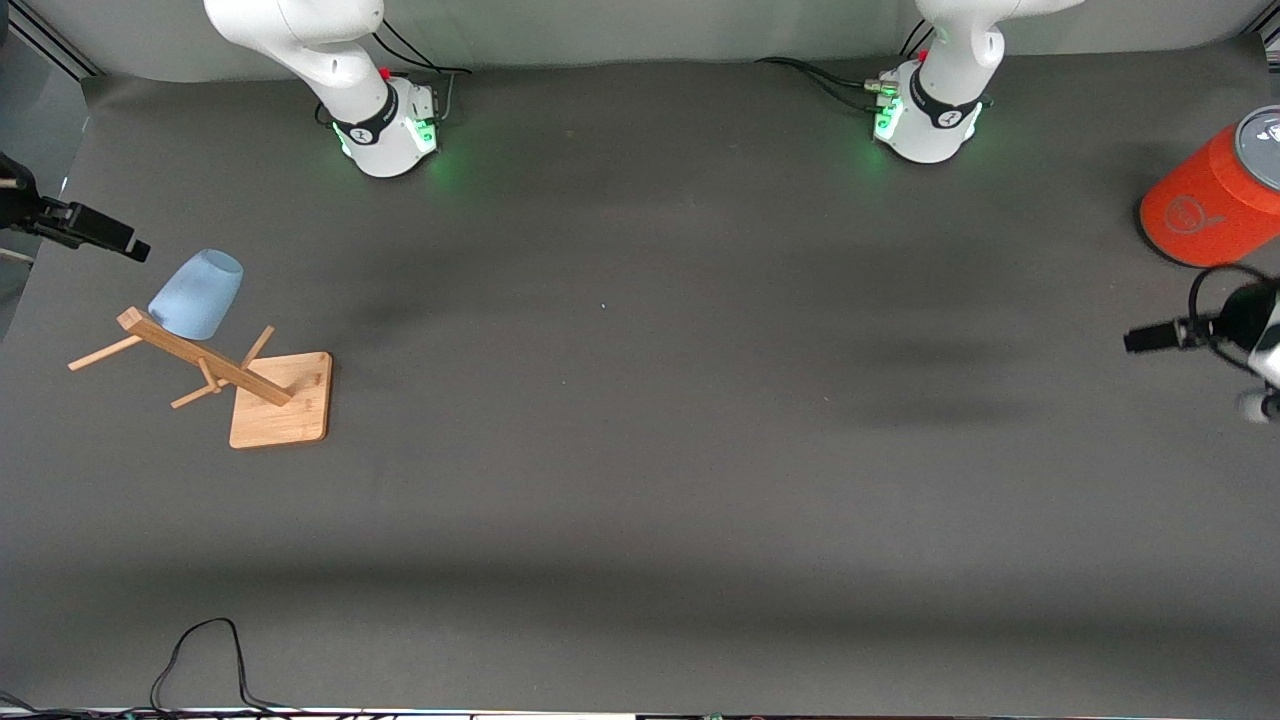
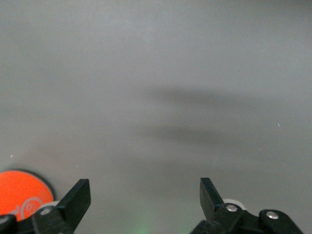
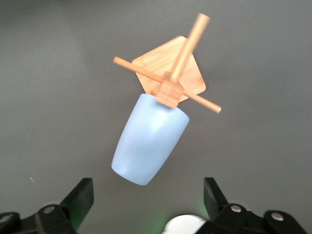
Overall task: Rotate and upright cup with both arms
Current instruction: 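Move the right gripper to the light blue cup on the wooden stand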
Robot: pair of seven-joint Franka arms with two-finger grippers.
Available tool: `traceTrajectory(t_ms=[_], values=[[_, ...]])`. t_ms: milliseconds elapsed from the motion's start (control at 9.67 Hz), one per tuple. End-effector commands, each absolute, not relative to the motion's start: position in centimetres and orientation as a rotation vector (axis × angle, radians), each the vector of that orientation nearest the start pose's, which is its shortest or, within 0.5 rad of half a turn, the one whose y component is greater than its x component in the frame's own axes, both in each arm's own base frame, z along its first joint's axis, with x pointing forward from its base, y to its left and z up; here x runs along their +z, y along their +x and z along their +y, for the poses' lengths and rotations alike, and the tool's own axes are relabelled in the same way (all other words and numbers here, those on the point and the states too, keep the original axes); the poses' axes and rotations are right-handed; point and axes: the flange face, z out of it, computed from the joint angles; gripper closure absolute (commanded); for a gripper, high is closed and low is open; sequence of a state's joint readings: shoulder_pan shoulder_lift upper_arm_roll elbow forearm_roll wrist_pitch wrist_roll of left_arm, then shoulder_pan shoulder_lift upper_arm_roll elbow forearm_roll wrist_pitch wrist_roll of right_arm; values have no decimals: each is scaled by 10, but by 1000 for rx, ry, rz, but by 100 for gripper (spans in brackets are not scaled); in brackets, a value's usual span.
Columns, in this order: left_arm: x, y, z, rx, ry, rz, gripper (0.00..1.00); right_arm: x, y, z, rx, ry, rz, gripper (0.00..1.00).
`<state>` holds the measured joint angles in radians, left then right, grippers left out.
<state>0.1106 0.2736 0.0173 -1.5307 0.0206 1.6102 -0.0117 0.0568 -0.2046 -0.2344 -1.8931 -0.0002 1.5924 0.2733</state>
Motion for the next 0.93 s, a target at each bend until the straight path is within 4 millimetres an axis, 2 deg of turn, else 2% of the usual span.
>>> traceTrajectory(t_ms=[0,103,207,414,517,828], values=[[490,640,80,249,-3092,-180,0,574,477,-88,151,-2885,1040,0],[483,643,79,263,-3100,-182,0,574,477,-96,140,-2852,1109,0],[491,645,76,236,-3093,-202,0,567,480,-106,147,-2837,1141,0],[484,648,67,260,-3084,-135,0,545,491,-114,164,-2834,1174,0],[484,649,61,260,-3084,-124,0,528,489,-119,167,-2825,1191,0],[482,648,56,283,-3091,-109,0,490,488,-114,156,-2813,1188,0]])
